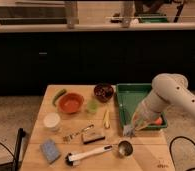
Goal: Place towel in metal cup
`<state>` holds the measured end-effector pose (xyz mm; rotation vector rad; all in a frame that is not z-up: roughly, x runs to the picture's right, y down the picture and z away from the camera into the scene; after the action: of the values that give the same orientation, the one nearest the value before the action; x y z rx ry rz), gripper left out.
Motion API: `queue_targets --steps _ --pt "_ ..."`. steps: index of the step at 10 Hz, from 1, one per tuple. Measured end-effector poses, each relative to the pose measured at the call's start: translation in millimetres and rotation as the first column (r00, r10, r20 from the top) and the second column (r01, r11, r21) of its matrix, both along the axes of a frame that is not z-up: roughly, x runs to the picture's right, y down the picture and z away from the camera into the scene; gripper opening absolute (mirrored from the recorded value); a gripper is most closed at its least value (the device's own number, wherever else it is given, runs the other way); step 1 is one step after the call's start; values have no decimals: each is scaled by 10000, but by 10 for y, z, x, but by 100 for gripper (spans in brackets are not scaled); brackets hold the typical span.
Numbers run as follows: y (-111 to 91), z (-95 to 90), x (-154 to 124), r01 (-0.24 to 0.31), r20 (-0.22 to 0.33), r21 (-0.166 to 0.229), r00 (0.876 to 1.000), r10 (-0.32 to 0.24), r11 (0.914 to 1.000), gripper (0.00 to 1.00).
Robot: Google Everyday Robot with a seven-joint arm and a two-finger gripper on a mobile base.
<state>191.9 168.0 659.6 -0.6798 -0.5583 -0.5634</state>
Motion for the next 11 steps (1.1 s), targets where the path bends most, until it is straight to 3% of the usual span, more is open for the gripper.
queue_targets --steps 5,8,11 --pt "279 -145 -90 858 878 -196 9926 -838 9961 0" --pt "430 -203 -145 1380 1709 -355 9767 -1300 9898 0" --pt "572 -246 -188 1915 2606 -468 9498 -1731 9804 0"
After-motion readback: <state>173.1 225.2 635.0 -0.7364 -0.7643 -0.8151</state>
